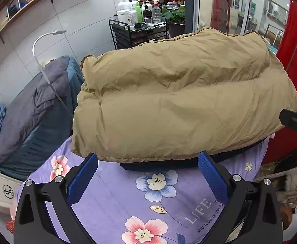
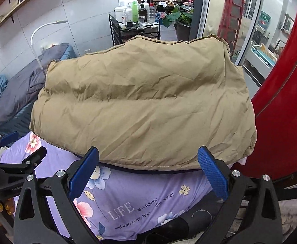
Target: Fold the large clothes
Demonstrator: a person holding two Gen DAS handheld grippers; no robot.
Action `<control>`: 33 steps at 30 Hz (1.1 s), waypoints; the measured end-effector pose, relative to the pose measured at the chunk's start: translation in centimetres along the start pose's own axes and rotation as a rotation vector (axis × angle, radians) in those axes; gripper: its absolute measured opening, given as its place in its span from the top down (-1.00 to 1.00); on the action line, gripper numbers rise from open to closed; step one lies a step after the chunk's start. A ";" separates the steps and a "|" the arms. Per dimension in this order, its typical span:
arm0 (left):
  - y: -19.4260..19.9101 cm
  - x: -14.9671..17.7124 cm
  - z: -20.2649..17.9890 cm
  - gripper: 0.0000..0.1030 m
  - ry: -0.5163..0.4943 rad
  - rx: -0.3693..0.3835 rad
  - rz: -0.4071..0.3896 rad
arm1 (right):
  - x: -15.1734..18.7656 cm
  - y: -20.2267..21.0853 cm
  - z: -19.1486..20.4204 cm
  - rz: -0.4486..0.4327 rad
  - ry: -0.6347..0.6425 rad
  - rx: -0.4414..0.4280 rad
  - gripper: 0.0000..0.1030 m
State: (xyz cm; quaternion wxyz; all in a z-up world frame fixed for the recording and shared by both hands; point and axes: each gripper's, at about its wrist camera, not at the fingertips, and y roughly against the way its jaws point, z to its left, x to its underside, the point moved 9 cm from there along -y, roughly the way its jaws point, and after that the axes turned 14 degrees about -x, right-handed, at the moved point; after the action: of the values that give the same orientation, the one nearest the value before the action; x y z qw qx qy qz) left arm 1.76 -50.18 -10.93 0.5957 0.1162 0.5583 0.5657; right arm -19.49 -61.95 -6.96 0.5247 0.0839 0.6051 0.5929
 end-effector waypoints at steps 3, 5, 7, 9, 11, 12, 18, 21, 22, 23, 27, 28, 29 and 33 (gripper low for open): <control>0.1 -0.1 -0.1 -0.88 -0.003 -0.002 0.001 | 0.2 -0.2 0.0 0.024 0.012 0.022 -0.86; 0.1 0.0 -0.2 -0.88 0.005 0.009 0.005 | 0.2 -0.2 0.0 0.026 0.023 0.031 -0.86; 0.1 0.0 -0.1 -0.88 0.019 0.017 0.014 | 0.3 -0.3 0.1 0.033 0.032 0.037 -0.86; 0.1 0.1 -0.1 -0.88 0.018 0.020 0.014 | 0.4 -0.4 0.2 0.037 0.036 0.035 -0.86; 0.1 0.1 -0.1 -0.88 0.010 0.009 0.013 | 0.5 -0.6 0.3 0.043 0.035 0.031 -0.86; 0.1 0.0 -0.1 -0.88 0.009 0.006 0.013 | 0.6 -0.6 0.4 0.044 0.037 0.030 -0.86; 0.1 0.0 -0.3 -0.88 0.011 0.013 0.020 | 0.8 -0.8 0.8 0.059 0.064 0.053 -0.86; 0.1 0.0 -0.3 -0.88 0.007 0.012 0.021 | 0.9 -0.8 0.9 0.062 0.069 0.052 -0.86; 0.2 0.0 -0.4 -0.88 0.005 0.013 0.018 | 0.9 -0.7 0.9 0.062 0.068 0.051 -0.86; 0.2 0.0 -0.4 -0.88 0.005 0.011 0.017 | 0.9 -0.7 0.9 0.062 0.068 0.049 -0.86; 0.3 -0.1 -0.3 -0.88 0.005 0.010 0.015 | 0.9 -0.6 0.9 0.064 0.072 0.057 -0.86; 0.3 -0.1 -0.3 -0.88 0.006 0.008 0.015 | 0.9 -0.6 0.9 0.064 0.073 0.059 -0.86; 0.3 -0.1 -0.3 -0.88 0.006 0.007 0.014 | 0.9 -0.6 0.9 0.065 0.073 0.060 -0.86; 0.2 0.1 -0.2 -0.88 0.001 -0.002 0.021 | 1.0 -0.5 1.0 0.067 0.076 0.062 -0.86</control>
State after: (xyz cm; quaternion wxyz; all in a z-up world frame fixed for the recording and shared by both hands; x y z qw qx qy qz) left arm 1.46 -50.16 -10.89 0.5895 0.1212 0.5565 0.5727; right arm -18.93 -60.68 -7.65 0.4784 0.0977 0.6397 0.5937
